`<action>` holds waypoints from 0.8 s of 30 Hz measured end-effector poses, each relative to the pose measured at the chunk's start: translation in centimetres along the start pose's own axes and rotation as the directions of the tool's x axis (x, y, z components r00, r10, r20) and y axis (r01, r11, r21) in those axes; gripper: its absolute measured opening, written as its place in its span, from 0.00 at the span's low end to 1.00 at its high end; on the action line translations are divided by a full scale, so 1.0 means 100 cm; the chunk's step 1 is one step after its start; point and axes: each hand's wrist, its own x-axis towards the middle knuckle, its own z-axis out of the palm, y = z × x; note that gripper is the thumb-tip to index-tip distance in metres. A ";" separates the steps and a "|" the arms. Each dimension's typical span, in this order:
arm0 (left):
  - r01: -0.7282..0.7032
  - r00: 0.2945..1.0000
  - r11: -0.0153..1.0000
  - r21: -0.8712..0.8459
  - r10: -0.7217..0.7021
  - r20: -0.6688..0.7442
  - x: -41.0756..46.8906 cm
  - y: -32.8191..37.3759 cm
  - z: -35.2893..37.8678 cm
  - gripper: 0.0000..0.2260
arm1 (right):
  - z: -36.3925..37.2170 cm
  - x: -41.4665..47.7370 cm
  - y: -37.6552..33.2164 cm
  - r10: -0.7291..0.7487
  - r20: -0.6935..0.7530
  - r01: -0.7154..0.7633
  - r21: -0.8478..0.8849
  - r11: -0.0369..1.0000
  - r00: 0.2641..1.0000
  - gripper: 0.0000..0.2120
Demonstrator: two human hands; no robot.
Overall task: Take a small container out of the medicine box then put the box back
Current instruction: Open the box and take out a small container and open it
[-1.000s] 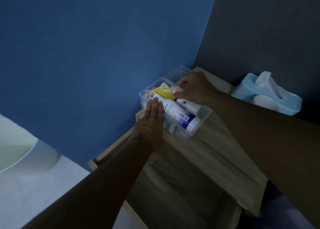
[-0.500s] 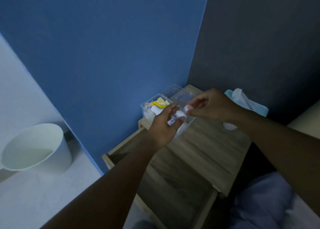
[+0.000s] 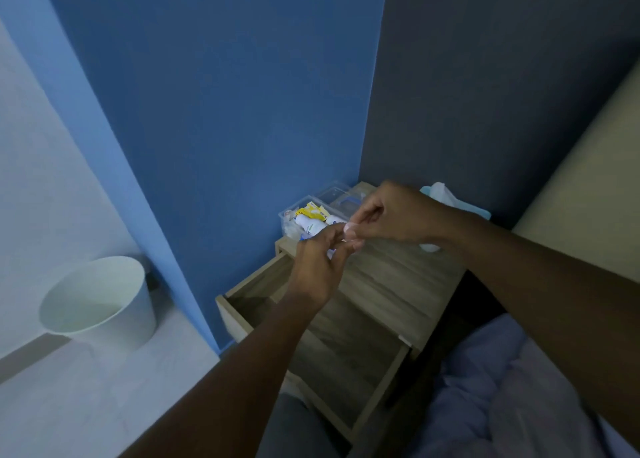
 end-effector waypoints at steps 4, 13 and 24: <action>-0.051 0.997 0.995 0.085 0.046 0.059 -0.012 0.000 -0.003 0.09 | 0.004 -0.010 -0.004 -0.051 0.035 0.053 -0.065 0.996 0.998 0.08; 0.019 0.999 1.000 0.023 -0.020 0.031 -0.016 -0.003 0.005 0.11 | 0.005 -0.006 -0.011 0.182 -0.034 -0.182 -0.005 0.983 0.983 0.16; 0.083 0.996 0.993 0.084 -0.085 0.026 -0.014 -0.027 0.022 0.15 | 0.012 -0.004 0.008 0.184 0.082 -0.181 -0.036 0.983 0.980 0.24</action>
